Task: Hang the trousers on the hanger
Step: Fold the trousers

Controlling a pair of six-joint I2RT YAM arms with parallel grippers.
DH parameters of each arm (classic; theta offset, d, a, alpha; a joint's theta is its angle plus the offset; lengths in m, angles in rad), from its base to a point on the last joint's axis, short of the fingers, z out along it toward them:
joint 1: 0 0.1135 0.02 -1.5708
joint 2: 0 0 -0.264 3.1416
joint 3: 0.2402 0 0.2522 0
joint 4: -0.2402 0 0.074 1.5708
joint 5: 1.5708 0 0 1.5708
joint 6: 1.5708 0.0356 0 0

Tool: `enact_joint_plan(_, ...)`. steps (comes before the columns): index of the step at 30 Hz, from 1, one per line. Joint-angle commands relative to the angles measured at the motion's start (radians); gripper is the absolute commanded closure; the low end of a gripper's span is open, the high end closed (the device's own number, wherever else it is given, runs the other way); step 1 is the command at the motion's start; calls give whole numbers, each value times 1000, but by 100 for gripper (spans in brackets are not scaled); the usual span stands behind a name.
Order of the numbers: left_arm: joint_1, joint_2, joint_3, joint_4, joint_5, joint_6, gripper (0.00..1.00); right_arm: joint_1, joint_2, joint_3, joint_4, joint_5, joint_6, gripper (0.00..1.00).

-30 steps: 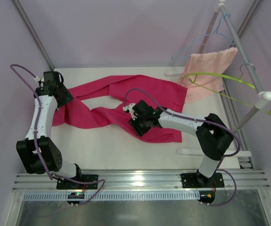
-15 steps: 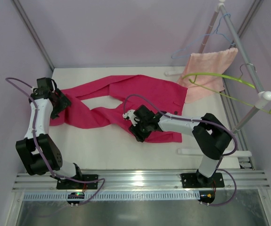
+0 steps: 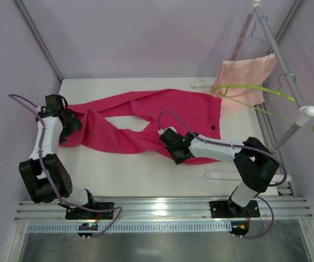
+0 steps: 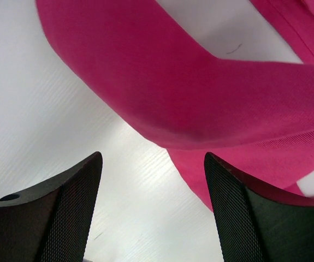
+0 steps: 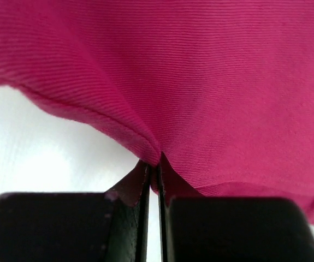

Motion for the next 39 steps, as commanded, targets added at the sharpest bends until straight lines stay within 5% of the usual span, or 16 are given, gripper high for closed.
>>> enact_joint_plan(1, 9, 12, 17, 14, -116, 30, 24, -3, -100, -35, -125, 51, 140, 96)
enact_joint_plan(8, 81, 31, 10, 17, -144, 56, 24, -7, -53, -19, -191, 202, 252, 96)
enact_joint_plan(16, 113, 42, -26, 52, -162, 53, 24, -7, -36, -45, -122, 140, 219, 96)
enact_joint_plan(32, 115, 78, -207, 375, 185, -142, 9, -9, -121, -66, -81, 67, 163, 96)
enact_joint_plan(37, 115, 152, -175, 350, 173, -159, 17, -7, -133, -71, -73, 60, 156, 96)
enact_joint_plan(39, 113, 167, -165, 340, 156, -157, 29, -9, -133, -71, -72, 60, 156, 96)
